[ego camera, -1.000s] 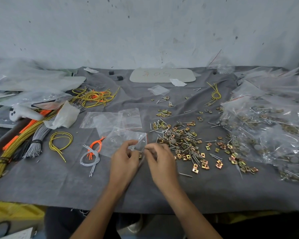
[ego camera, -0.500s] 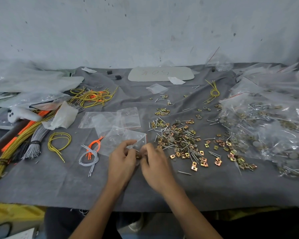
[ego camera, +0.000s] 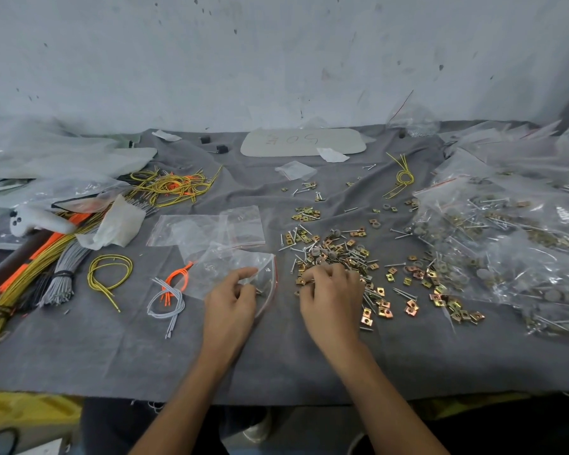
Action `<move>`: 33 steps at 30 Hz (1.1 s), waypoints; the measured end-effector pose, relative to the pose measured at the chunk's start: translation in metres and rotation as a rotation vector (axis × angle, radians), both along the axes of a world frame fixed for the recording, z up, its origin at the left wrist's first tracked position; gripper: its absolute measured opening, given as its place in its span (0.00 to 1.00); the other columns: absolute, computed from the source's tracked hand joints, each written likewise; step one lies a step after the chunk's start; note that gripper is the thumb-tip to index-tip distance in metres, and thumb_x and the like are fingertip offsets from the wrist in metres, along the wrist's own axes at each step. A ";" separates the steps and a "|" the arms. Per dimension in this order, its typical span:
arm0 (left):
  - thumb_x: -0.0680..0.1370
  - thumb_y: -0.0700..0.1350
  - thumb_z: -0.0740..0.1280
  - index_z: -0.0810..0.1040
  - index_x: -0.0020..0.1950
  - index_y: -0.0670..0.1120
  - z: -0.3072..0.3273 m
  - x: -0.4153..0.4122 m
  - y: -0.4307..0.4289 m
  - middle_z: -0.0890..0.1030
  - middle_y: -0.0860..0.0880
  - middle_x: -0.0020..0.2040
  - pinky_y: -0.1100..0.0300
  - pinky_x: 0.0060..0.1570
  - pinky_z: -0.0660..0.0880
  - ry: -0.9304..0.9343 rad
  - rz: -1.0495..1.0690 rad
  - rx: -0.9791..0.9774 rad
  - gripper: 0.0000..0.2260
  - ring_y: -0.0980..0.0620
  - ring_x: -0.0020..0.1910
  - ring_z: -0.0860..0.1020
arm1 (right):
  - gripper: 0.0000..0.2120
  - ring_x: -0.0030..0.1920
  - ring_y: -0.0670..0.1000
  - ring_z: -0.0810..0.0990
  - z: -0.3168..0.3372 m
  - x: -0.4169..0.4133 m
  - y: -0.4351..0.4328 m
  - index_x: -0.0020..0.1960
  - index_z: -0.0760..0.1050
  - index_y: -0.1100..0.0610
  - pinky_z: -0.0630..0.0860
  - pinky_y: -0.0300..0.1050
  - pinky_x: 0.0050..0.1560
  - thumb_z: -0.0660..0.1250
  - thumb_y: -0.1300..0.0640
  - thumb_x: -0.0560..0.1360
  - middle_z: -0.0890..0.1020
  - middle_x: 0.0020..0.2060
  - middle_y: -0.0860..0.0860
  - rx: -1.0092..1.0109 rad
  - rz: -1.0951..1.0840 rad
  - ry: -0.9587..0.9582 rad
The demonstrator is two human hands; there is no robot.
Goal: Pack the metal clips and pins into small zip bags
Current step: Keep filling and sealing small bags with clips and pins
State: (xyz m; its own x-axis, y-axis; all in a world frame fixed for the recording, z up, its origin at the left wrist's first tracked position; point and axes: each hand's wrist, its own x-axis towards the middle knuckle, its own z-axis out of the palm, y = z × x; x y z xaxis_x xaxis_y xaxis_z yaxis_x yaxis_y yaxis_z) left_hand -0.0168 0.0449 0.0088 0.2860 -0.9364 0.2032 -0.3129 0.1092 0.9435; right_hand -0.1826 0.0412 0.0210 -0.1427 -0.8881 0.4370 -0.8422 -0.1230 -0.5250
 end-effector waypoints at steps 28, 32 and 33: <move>0.71 0.48 0.59 0.81 0.52 0.55 0.004 -0.002 0.003 0.77 0.50 0.27 0.53 0.33 0.70 -0.008 0.022 0.001 0.15 0.52 0.28 0.72 | 0.07 0.51 0.54 0.72 -0.005 0.001 0.002 0.54 0.80 0.49 0.66 0.51 0.52 0.64 0.51 0.81 0.78 0.57 0.51 0.057 0.061 0.169; 0.70 0.49 0.59 0.81 0.52 0.55 0.004 -0.002 0.003 0.77 0.50 0.27 0.54 0.32 0.69 -0.001 0.016 -0.003 0.15 0.53 0.27 0.71 | 0.05 0.48 0.56 0.75 -0.005 0.002 0.005 0.49 0.80 0.50 0.67 0.51 0.50 0.65 0.52 0.79 0.80 0.53 0.52 -0.013 0.050 0.107; 0.70 0.50 0.59 0.81 0.52 0.56 0.003 -0.002 0.003 0.77 0.49 0.28 0.54 0.32 0.69 -0.001 0.016 -0.003 0.15 0.53 0.27 0.71 | 0.04 0.47 0.55 0.75 -0.005 0.002 0.006 0.47 0.79 0.51 0.67 0.50 0.48 0.66 0.52 0.78 0.80 0.50 0.51 -0.037 0.054 0.080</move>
State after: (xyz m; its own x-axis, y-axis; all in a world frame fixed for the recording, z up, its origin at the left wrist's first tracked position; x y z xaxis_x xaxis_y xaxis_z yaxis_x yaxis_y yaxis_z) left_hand -0.0188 0.0480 0.0120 0.3011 -0.9310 0.2066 -0.3157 0.1071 0.9428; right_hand -0.1805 0.0469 0.0164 -0.0582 -0.8767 0.4776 -0.8728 -0.1875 -0.4505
